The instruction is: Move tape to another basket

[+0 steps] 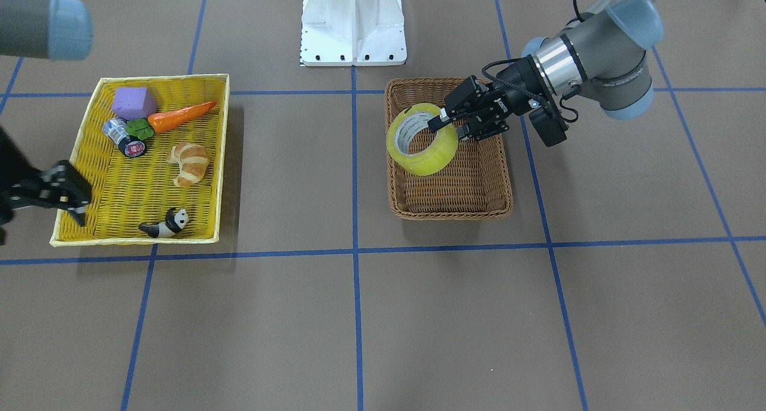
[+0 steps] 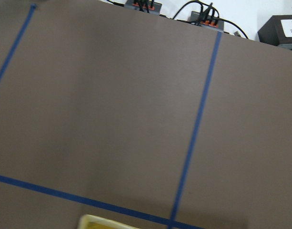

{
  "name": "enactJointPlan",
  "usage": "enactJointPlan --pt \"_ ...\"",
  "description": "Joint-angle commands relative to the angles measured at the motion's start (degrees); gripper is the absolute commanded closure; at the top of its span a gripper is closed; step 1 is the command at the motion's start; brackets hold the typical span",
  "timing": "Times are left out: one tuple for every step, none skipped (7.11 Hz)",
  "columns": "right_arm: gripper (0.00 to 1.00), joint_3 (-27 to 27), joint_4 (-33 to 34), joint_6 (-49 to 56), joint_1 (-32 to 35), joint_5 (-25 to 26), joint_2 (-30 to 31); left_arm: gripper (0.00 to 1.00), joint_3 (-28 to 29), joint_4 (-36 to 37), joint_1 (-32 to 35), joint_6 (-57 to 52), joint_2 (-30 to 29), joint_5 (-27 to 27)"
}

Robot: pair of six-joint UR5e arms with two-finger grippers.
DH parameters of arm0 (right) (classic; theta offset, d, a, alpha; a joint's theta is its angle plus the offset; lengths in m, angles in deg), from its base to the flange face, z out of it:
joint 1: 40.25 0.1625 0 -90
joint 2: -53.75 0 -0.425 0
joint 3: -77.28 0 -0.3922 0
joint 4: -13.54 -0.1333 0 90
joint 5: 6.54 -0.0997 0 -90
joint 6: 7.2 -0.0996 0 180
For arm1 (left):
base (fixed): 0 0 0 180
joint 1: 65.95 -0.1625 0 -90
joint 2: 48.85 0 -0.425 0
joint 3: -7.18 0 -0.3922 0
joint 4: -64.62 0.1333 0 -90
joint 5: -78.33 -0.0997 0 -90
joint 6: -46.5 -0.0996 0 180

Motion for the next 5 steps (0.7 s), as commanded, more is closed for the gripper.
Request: enactJointPlan --pt "0.00 0.4 -0.3 11.8 5.6 -2.5 6.4 1.00 1.3 -2.1 -2.6 -0.8 3.2 -3.1" --pt "0.00 0.5 -0.3 12.4 5.8 -2.4 6.5 0.82 2.1 -2.2 -2.7 -4.9 3.9 -3.2" --pt "0.00 0.6 -0.3 12.4 5.8 -2.4 6.5 0.59 4.1 -2.1 -3.0 -11.1 3.9 -3.3" --pt "0.00 0.7 -0.3 12.3 5.7 -2.3 6.8 0.07 6.4 -2.1 -3.1 -16.3 3.9 -6.2" --pt "0.00 0.7 -0.3 12.3 5.8 -2.2 6.9 0.03 7.3 -2.1 -3.4 -17.7 4.0 -8.6"
